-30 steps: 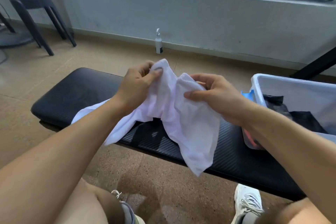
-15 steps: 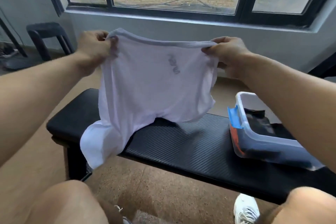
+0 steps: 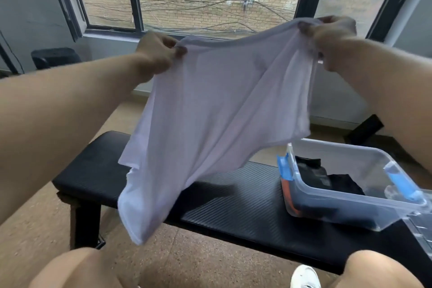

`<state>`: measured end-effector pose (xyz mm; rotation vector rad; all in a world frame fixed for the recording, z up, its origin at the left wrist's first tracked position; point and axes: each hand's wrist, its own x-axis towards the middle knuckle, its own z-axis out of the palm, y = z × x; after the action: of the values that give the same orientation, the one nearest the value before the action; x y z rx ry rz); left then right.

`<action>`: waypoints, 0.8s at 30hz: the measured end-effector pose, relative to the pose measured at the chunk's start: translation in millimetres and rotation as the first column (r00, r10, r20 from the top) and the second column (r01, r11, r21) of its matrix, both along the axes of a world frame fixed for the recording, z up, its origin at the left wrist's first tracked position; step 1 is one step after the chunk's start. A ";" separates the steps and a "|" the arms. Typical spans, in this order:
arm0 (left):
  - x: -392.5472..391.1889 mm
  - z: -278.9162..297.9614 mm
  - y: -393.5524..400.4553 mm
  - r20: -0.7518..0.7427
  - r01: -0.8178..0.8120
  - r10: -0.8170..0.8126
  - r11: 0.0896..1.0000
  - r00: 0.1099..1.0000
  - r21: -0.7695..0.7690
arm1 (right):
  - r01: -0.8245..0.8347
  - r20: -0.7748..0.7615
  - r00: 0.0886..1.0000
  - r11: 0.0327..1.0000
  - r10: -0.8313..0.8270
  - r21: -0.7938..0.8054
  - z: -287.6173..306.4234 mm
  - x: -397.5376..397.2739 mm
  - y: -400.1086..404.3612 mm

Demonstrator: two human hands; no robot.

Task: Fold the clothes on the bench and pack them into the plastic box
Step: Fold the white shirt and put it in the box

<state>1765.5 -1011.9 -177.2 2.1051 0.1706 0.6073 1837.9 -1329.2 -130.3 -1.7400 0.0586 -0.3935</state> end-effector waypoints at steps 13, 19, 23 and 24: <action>41.6 44.7 -2.0 0.105 -0.081 0.088 0.994 0.991 -0.071 | -0.187 0.160 0.974 0.971 0.163 0.147 42.9 -16.6 34.7; -17.7 -79.9 2.6 -0.479 0.470 -0.352 0.870 0.804 0.151 | -0.621 -0.168 0.740 0.566 0.651 -0.543 -84.8 -102.0 86.8; -77.7 -143.8 -30.1 -0.617 0.672 -0.465 0.726 0.635 0.145 | -0.681 -0.315 0.710 0.500 0.629 -0.535 -172.3 -132.9 108.6; -88.8 -158.9 -31.3 -0.625 0.678 -0.484 0.729 0.612 0.100 | -0.666 -0.314 0.726 0.513 0.611 -0.541 -187.2 -136.8 110.4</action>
<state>1676.7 -1043.2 -336.1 2.4247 -0.3354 -0.4476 1701.1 -1218.9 -317.5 -2.2780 -0.7411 0.2699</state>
